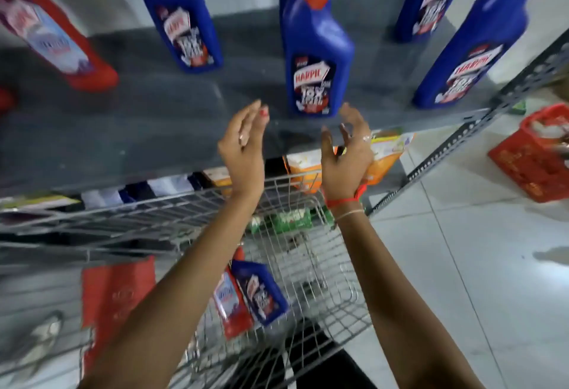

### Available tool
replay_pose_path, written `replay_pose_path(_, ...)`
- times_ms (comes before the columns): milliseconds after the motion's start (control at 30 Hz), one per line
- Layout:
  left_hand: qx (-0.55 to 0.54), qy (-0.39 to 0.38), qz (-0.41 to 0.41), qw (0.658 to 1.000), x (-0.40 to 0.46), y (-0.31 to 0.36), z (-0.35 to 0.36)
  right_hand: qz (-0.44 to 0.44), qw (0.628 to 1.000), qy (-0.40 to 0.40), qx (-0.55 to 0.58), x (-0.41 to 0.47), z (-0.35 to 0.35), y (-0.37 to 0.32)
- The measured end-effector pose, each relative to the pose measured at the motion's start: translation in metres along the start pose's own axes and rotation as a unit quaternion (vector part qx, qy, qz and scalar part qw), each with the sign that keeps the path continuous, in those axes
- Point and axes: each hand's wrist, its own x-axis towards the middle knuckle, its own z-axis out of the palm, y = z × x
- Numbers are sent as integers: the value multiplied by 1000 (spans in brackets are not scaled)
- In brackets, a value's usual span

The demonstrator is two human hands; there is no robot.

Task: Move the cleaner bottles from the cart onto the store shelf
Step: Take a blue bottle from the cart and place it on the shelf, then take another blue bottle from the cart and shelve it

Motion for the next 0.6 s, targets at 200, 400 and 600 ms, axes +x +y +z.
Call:
replay_pose_path(200, 213, 115, -214, 946, -93, -146, -112, 63, 928, -311, -195, -138, 16, 83)
replay_pose_path(400, 135, 181, -484, 845, -126, -235, -159, 312, 781, -494, -222, -225, 36, 166)
replay_pose_path(600, 52, 160, -574, 801, -145, -262, -143, 361, 653, -604, -282, -260, 60, 200)
